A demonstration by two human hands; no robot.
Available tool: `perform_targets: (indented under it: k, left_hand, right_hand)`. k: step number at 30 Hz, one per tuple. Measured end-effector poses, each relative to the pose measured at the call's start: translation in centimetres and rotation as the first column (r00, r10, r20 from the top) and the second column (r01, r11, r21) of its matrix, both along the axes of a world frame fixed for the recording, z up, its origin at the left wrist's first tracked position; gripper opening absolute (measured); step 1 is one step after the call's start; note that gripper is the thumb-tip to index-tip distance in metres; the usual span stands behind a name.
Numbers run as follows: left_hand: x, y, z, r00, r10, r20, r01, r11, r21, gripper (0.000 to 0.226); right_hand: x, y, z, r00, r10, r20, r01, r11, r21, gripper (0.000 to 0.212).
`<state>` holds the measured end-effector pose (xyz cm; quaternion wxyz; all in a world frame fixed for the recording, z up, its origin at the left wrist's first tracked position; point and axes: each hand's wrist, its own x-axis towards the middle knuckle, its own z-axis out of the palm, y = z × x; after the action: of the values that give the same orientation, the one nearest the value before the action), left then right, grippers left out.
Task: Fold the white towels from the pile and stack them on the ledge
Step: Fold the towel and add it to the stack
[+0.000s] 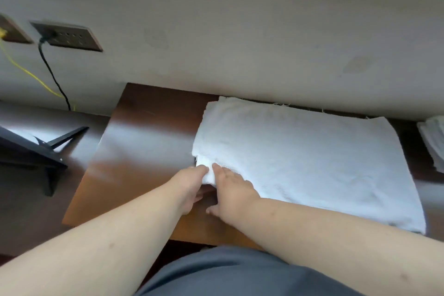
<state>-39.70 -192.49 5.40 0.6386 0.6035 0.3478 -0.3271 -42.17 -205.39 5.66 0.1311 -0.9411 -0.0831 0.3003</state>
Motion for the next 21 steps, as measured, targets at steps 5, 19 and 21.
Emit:
perform_targets:
  k: [5, 19, 21]
  left_hand:
    - [-0.2, -0.5, 0.7, 0.996, -0.038, 0.075, 0.037, 0.999, 0.015, 0.029]
    - [7.6, -3.8, 4.0, 0.989, -0.144, 0.029, 0.137, 0.975, 0.175, 0.033]
    - [7.9, -4.0, 3.7, 0.998, -0.065, 0.024, 0.059, 0.98, 0.188, 0.037]
  right_hand:
    - [2.5, -1.0, 0.0, 0.968, -0.235, 0.086, 0.23, 0.971, 0.065, 0.026]
    - [-4.2, -6.3, 6.5, 0.988, -0.059, 0.14, 0.012, 0.95, 0.313, 0.026]
    - [-4.8, -7.6, 7.6, 0.99, -0.11, 0.093, 0.07, 0.933, 0.354, 0.032]
